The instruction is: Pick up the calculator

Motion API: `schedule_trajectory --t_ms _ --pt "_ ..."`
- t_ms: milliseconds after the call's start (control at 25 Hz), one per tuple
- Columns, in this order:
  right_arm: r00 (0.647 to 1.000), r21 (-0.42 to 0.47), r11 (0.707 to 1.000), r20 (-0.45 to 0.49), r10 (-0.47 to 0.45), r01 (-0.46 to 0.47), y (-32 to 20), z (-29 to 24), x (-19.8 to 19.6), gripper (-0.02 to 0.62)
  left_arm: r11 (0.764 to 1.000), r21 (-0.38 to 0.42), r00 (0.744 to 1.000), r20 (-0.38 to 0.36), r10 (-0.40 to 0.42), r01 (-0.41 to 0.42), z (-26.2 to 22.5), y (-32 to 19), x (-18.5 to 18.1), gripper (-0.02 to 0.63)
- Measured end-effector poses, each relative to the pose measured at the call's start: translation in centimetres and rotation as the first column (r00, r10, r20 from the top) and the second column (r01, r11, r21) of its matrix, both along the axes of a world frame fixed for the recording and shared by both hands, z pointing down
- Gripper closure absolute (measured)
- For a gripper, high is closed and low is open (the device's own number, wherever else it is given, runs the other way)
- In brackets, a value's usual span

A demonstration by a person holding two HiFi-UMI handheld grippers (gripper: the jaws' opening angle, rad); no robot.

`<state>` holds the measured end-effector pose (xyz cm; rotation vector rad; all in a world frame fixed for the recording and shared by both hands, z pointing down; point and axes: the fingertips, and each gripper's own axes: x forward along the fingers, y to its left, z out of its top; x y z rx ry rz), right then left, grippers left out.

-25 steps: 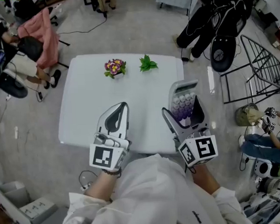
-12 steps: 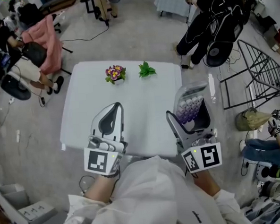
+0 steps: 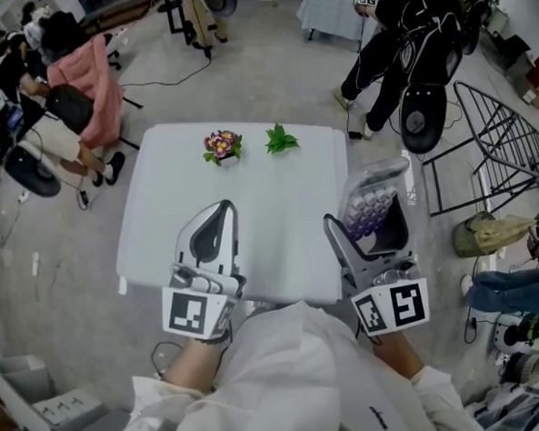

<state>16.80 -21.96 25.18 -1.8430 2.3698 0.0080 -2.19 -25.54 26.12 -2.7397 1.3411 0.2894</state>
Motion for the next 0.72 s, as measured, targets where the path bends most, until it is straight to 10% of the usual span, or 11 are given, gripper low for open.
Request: schedule_trajectory --t_ms 720 --pt "1.0 0.046 0.999 0.02 0.02 -0.021 1.0 -1.7 0.9 0.098 1.0 0.017 1.0 -0.003 0.011 -0.011 -1.2 0.9 0.6 0.589"
